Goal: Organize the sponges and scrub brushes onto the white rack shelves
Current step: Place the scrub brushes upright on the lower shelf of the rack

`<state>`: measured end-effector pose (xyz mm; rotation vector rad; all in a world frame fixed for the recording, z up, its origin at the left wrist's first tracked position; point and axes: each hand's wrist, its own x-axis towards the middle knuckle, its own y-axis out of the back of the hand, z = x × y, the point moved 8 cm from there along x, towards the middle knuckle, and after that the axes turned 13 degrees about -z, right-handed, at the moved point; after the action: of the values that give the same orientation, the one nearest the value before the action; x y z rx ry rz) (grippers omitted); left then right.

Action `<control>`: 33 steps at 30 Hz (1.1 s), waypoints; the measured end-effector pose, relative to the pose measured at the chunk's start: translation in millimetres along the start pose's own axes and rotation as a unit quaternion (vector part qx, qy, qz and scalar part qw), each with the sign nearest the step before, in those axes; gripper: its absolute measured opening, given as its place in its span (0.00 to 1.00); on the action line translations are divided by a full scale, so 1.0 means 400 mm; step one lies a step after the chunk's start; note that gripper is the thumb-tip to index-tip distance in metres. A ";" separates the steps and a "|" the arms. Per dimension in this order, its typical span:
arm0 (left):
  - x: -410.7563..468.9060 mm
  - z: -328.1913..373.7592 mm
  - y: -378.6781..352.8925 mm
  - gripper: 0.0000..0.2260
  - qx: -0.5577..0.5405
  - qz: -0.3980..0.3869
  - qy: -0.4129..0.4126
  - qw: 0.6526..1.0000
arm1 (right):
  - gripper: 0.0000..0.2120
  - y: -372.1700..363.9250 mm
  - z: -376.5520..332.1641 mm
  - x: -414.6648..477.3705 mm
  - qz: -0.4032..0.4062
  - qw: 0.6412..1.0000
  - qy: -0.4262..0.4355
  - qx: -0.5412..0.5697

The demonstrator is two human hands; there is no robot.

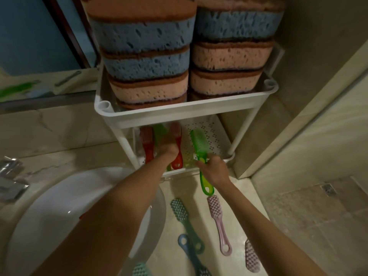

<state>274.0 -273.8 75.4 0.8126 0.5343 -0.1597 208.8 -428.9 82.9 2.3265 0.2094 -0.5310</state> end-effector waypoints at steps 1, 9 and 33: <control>0.004 -0.002 -0.002 0.16 -0.001 -0.007 0.002 1.000 | 0.15 0.000 -0.001 0.002 0.000 1.000 0.000 -0.003; 0.014 -0.029 -0.006 0.12 0.000 -0.019 0.009 1.000 | 0.13 -0.011 -0.006 0.020 -0.003 1.000 0.008 -0.005; -0.057 -0.087 0.036 0.14 0.000 0.055 -0.051 0.997 | 0.23 -0.082 -0.093 0.197 -0.063 0.966 -0.001 -0.250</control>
<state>245.5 -240.3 76.9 0.8272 0.3925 -0.0987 281.8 -379.7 52.4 1.8283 0.4385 -0.4769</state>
